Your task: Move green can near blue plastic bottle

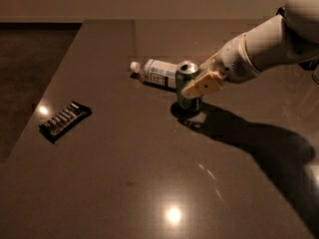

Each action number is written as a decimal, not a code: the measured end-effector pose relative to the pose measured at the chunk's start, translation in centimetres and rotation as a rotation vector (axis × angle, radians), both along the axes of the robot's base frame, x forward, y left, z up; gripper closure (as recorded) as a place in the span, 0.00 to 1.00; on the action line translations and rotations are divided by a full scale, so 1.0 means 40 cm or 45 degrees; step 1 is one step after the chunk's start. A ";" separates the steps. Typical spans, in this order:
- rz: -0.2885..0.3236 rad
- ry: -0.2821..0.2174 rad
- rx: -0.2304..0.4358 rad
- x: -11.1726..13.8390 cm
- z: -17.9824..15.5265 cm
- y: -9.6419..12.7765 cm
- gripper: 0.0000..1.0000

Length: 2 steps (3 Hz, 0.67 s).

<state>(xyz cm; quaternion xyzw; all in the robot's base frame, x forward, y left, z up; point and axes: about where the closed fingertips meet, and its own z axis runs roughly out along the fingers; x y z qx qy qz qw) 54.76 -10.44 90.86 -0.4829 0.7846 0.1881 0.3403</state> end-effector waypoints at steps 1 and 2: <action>0.004 -0.001 -0.001 -0.002 0.002 0.004 0.00; 0.004 -0.001 -0.001 -0.002 0.002 0.004 0.00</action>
Offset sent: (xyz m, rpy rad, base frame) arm -0.0006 0.0016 0.0007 -0.0007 -0.0010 0.0028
